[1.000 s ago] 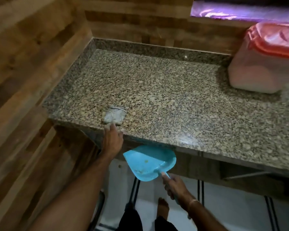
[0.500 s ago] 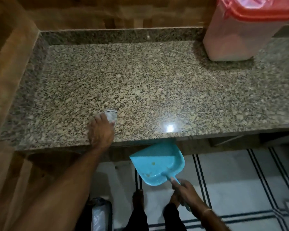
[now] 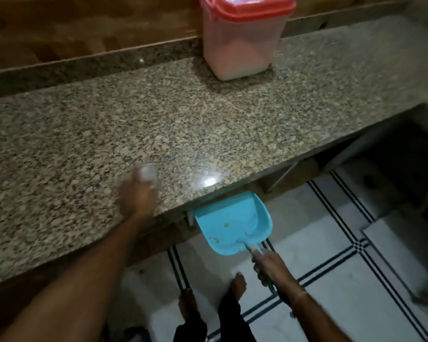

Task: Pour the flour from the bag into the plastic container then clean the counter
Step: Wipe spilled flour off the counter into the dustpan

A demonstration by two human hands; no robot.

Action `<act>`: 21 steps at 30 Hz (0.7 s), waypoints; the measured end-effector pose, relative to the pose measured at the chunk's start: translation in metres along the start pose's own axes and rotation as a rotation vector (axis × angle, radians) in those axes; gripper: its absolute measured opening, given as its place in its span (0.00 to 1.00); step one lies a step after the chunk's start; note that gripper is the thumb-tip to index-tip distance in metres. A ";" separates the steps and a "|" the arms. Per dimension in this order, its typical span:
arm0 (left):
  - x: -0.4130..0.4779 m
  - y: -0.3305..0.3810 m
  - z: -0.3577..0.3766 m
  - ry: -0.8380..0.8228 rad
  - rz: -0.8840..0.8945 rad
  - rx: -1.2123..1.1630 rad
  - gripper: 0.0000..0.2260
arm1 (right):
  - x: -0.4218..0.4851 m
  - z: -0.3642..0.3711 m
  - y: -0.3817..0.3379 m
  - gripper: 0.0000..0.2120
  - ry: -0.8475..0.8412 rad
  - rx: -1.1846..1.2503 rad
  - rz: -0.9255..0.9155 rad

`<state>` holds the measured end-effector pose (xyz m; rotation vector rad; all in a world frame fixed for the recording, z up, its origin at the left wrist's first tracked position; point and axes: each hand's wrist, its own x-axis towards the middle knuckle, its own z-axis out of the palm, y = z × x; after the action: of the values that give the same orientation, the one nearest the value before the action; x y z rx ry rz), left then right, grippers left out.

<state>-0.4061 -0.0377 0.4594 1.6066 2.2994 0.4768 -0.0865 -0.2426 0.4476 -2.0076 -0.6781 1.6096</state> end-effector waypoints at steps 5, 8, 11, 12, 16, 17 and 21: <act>-0.007 -0.009 -0.005 0.000 -0.257 0.177 0.28 | 0.013 -0.027 0.001 0.19 0.039 0.122 0.049; -0.025 0.061 0.027 -0.060 -0.136 0.158 0.30 | 0.024 -0.040 0.001 0.20 0.038 0.129 0.072; -0.042 0.135 0.065 -0.223 0.158 0.059 0.27 | 0.035 -0.059 -0.004 0.20 0.025 0.115 0.069; -0.044 0.153 0.073 -0.268 0.211 0.034 0.26 | 0.038 -0.065 -0.007 0.20 0.020 0.105 0.065; -0.025 0.182 0.068 -0.184 -0.061 -0.295 0.22 | 0.046 -0.103 -0.011 0.22 0.033 0.056 0.014; -0.015 0.172 0.064 -0.094 -0.142 -0.287 0.19 | 0.048 -0.112 -0.013 0.22 0.038 0.040 -0.006; 0.015 0.120 0.060 -0.012 -0.336 -0.040 0.25 | 0.059 -0.140 -0.014 0.22 0.065 0.028 -0.024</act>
<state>-0.2848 0.0212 0.4565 1.1667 2.4659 0.4260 0.0608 -0.2017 0.4402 -2.0151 -0.6495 1.5254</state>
